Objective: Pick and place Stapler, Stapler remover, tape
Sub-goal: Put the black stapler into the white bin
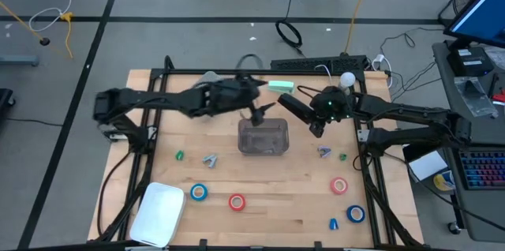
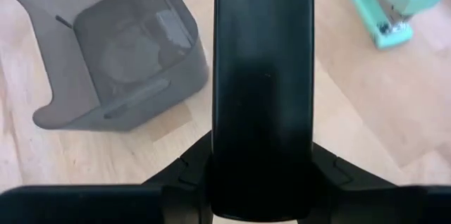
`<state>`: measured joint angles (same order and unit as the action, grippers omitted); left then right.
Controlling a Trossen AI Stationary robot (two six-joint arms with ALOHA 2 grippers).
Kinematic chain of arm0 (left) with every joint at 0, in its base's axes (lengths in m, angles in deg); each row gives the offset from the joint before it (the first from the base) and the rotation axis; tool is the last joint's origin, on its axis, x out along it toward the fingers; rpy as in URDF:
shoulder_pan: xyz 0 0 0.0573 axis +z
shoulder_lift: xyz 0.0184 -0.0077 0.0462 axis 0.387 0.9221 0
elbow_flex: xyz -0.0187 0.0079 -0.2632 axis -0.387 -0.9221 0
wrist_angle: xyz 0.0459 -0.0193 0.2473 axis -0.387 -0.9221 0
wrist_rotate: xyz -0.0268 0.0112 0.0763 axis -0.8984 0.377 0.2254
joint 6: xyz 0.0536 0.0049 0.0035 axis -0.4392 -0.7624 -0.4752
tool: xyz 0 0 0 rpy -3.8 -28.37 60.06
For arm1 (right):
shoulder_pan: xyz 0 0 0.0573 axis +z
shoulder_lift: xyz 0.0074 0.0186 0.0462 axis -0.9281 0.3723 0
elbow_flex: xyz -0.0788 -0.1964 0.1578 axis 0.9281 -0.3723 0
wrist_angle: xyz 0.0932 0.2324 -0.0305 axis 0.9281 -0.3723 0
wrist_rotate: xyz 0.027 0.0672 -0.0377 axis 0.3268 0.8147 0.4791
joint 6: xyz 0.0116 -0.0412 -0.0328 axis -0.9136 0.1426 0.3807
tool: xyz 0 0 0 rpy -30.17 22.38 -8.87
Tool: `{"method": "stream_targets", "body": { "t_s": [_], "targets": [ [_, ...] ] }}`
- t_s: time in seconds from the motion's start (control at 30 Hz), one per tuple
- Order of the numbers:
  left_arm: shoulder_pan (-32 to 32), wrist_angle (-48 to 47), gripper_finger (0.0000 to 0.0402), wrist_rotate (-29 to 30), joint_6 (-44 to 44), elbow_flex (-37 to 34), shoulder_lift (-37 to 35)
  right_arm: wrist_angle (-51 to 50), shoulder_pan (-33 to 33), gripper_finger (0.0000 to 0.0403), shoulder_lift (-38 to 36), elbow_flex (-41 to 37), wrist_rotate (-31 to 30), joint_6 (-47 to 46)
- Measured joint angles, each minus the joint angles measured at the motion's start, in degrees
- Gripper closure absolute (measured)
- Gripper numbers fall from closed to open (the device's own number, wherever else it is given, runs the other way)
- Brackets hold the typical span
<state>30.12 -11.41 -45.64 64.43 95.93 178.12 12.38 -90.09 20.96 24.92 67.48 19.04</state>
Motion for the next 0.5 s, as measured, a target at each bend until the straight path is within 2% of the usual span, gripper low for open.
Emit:
{"method": "stream_targets", "body": {
  "t_s": [0.3,0.5],
  "targets": [
    [0.4,-27.9,0.0037,-1.8,-1.3,26.2,15.4,1.6,0.0,0.0281,0.0,0.0,-0.1,3.4],
    [0.7,-34.0,0.0037,-1.7,-5.1,36.7,21.1,1.5,0.0,0.0281,0.0,0.0,-0.1,3.5]
  ]
}}
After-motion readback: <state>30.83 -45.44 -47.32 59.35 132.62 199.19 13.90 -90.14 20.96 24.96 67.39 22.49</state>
